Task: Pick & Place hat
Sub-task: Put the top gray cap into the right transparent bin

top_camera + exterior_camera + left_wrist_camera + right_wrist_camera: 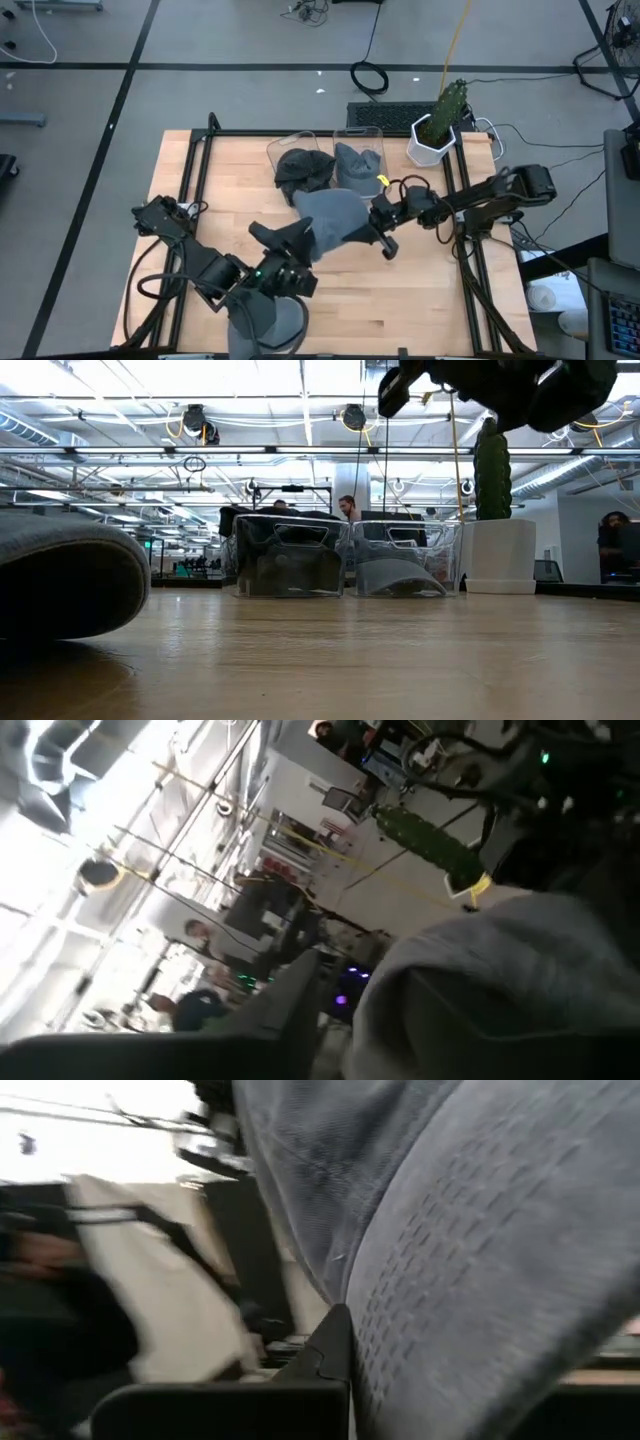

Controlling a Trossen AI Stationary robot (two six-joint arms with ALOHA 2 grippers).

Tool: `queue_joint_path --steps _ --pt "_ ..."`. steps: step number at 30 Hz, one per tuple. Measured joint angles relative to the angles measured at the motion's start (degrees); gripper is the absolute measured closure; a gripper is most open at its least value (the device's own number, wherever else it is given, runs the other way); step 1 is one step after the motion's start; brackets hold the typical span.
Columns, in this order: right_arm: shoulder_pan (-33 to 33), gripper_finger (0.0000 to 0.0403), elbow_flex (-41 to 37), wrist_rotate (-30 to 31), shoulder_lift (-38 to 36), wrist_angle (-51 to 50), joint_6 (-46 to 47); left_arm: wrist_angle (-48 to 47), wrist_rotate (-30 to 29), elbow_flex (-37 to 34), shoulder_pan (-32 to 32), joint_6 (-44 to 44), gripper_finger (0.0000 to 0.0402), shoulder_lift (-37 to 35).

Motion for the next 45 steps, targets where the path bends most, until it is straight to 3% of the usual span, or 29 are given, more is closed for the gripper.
queue_joint_path --steps 6,8,12,26,30,34,39,45 --pt "3.3 0.0402 0.04 17.38 -5.87 -12.89 -13.04 2.48 -0.1 0.0 0.75 -4.99 0.0178 -0.02" --pt "4.63 0.0402 0.03 20.3 -8.12 -15.8 -16.52 2.52 -0.12 0.0 1.23 -6.08 0.0153 -0.02" --pt "6.56 0.0402 -0.02 20.89 -10.83 -19.03 -18.97 1.41 0.01 0.0 1.79 -4.47 0.0118 -0.02" --pt "6.85 0.0403 -0.02 20.91 -12.59 -21.07 -19.27 -0.55 0.08 0.02 2.05 -0.96 0.0049 -0.09" --pt "6.82 0.0403 -0.02 20.7 -14.02 -21.92 -19.28 -11.11 0.05 0.07 -0.01 1.28 0.0054 -0.22" --pt "6.77 0.0403 -0.02 20.6 -14.96 -21.88 -19.29 -17.65 2.35 0.04 -1.82 -7.17 0.0061 -0.34" --pt "6.77 0.0403 -0.02 20.98 -15.26 -22.0 -19.29 -22.73 16.56 0.09 -3.75 -20.93 0.0062 -4.33" --pt "6.37 0.0403 -0.02 22.32 -15.74 -22.09 -19.19 -40.79 24.62 0.04 -3.41 -47.46 0.0062 -10.24"
